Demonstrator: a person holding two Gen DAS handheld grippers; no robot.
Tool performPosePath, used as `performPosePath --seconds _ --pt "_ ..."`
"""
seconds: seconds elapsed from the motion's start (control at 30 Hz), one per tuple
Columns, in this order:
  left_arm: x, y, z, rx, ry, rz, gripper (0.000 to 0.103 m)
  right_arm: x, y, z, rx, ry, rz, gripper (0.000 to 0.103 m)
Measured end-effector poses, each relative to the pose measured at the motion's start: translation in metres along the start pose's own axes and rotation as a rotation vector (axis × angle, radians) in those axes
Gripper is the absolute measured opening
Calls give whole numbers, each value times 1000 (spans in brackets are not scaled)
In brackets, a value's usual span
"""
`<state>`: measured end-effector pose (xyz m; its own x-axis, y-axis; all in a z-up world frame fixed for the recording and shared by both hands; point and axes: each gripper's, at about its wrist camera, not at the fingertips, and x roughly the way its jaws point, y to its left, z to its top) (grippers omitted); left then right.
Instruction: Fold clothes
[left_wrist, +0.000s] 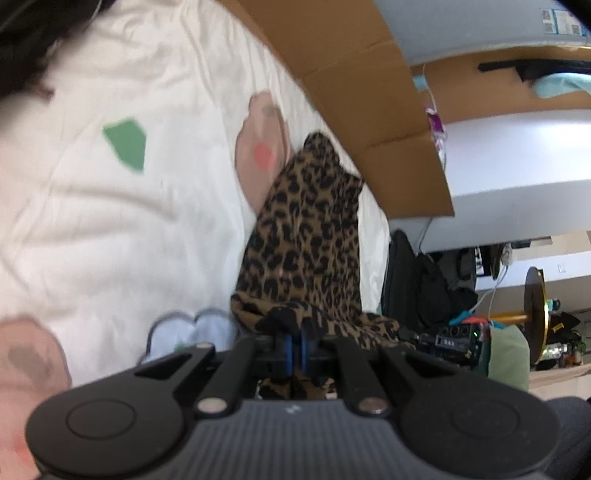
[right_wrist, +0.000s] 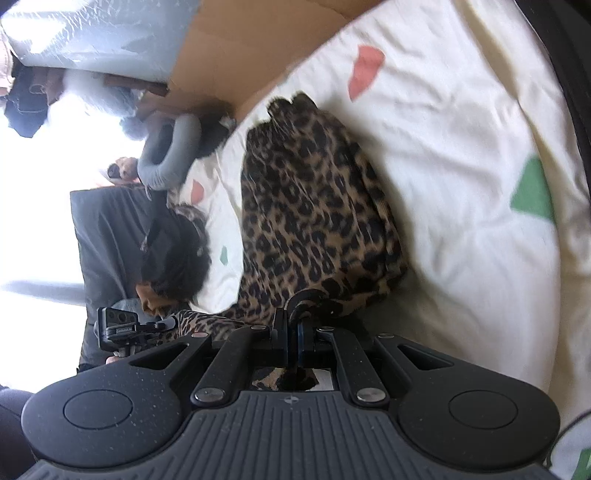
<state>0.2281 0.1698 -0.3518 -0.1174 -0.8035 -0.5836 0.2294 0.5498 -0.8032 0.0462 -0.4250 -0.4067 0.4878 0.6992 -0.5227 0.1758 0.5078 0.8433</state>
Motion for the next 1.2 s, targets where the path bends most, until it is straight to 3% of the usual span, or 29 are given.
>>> performPosePath --seconds 0.5,1.2 --pt "18 -19 52 58 -127 69 5 9 11 41 -13 -155 -19 3" --pt "74 -7 101 86 -175 215 5 49 -5 85 -9 -208 -226 4"
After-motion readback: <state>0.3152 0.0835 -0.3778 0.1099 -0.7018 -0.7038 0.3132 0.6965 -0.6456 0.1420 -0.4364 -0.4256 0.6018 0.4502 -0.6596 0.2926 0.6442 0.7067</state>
